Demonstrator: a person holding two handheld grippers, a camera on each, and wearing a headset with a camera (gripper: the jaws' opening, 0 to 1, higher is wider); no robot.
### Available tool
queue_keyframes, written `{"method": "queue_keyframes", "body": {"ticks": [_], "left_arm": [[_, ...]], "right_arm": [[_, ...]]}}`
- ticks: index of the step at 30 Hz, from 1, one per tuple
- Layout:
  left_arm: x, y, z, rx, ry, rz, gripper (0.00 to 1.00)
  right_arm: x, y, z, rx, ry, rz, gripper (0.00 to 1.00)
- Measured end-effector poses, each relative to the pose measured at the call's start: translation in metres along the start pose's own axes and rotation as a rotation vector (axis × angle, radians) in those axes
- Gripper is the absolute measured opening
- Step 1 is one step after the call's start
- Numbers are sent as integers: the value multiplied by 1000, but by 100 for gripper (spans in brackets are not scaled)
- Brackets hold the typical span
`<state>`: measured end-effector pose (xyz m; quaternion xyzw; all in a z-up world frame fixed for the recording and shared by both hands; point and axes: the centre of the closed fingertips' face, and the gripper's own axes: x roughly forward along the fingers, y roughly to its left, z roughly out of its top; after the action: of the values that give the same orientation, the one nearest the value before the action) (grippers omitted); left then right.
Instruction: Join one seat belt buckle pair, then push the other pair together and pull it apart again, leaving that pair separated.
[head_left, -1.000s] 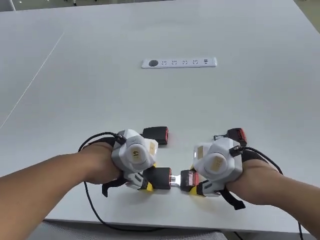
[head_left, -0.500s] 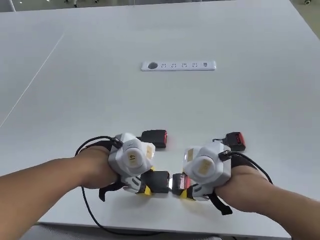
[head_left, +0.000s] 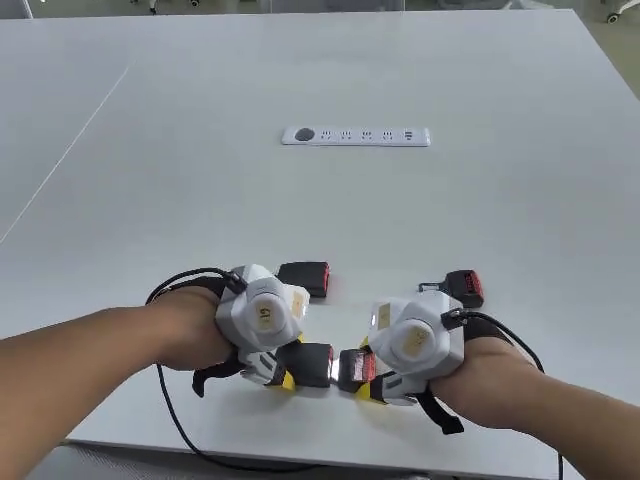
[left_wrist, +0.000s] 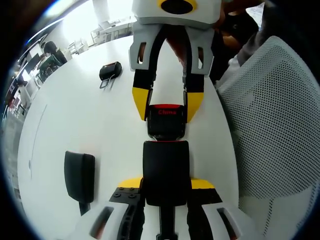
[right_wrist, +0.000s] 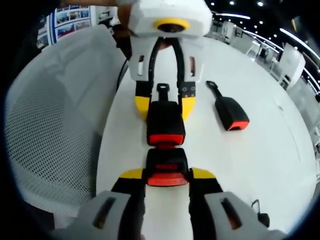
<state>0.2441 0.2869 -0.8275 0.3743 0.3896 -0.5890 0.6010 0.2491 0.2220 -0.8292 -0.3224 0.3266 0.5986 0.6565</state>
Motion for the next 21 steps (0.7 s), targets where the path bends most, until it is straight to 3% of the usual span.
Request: {"method": "queue_keyframes", "body": {"ticks": [8,21], "left_arm": [[-1,0,0,-13,-9,12,33],[0,-1,1,-3,21,4,35]], "right_arm": [[-1,-1,3,14,-6,14,32],[0,4,2,-3,-11,2,36]]}}
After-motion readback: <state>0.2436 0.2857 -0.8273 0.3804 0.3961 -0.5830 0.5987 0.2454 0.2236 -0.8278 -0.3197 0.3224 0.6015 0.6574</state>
